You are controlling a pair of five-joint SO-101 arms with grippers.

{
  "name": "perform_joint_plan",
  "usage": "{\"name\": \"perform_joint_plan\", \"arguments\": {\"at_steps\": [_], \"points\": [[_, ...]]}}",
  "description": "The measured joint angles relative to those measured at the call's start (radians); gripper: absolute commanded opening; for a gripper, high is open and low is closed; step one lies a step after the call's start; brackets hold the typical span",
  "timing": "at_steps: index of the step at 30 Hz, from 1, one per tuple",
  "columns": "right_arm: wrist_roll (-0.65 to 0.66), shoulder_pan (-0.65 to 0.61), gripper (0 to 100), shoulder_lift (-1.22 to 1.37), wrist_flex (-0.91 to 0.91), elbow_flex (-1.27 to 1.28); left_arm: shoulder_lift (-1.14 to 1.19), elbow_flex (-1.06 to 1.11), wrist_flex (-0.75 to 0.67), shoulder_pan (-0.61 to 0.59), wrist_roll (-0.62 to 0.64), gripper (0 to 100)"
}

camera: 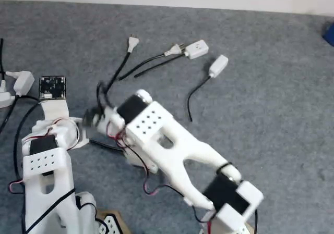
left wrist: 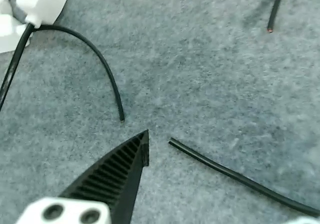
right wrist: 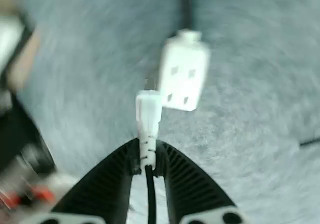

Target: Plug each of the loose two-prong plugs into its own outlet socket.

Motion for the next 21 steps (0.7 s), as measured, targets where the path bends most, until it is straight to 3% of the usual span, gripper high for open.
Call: {"name": "perform_joint_plan", "arguments": {"at_steps": [5, 13, 17, 19, 21], "points": [[0.368, 0.000, 0.7, -0.132, -0.011, 0.132, 0.000, 0.000, -0.017, -0.034, -0.021, 55], [0.628, 0.034, 0.7, -0.118, -0.071, 0.138, 0.002, 0.028, -0.020, -0.040, -0.069, 55], [0.578, 0.038, 0.7, -0.083, -0.135, 0.137, 0.002, 0.031, -0.020, -0.040, -0.069, 55], [0.442, 0.038, 0.7, -0.078, -0.170, 0.129, 0.002, 0.031, -0.020, -0.040, -0.069, 55], [0.199, 0.041, 0.7, -0.078, -0.212, 0.121, 0.002, 0.031, -0.020, -0.040, -0.069, 55]]}}
